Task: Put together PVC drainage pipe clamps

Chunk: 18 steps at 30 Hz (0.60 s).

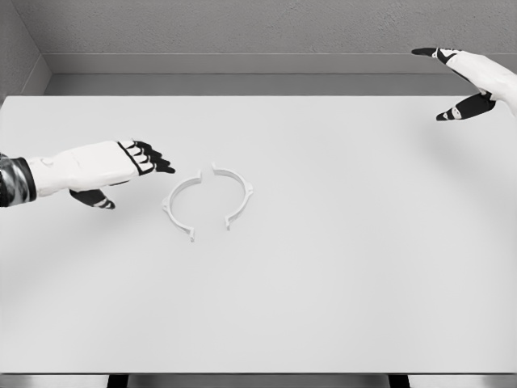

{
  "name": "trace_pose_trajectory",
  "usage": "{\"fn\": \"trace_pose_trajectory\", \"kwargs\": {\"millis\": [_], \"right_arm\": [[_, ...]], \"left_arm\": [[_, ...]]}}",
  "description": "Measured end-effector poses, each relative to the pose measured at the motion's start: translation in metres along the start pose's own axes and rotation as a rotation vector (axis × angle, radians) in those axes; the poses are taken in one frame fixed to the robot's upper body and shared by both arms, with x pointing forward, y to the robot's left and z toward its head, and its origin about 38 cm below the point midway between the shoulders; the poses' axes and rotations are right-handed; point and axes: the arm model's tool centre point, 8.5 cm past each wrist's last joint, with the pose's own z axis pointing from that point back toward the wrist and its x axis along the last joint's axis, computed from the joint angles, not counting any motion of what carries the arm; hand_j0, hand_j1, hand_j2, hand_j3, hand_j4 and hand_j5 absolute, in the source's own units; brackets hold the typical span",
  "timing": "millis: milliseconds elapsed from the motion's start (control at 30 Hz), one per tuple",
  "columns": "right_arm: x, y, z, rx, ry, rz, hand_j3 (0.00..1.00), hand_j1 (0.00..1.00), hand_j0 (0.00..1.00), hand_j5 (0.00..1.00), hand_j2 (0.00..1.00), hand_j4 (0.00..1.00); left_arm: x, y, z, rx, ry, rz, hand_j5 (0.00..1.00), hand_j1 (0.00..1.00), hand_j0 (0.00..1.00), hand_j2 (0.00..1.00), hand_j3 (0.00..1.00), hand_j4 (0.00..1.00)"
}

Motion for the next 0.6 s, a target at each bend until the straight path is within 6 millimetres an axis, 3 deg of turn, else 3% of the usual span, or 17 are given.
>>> {"fn": "trace_pose_trajectory", "kwargs": {"millis": [133, 600], "right_arm": [[-0.007, 0.019, 0.006, 0.034, 0.017, -0.016, 1.00, 1.00, 1.00, 1.00, 1.00, 1.00], [-0.020, 0.023, 0.022, 0.055, 0.056, -0.010, 1.00, 1.00, 1.00, 1.00, 1.00, 1.00]], "left_arm": [[0.010, -0.007, -0.013, -0.013, -0.039, 0.011, 1.00, 1.00, 1.00, 1.00, 1.00, 1.00], [0.017, -0.004, -0.036, 0.004, -0.076, 0.023, 1.00, 1.00, 1.00, 1.00, 1.00, 1.00]]}}
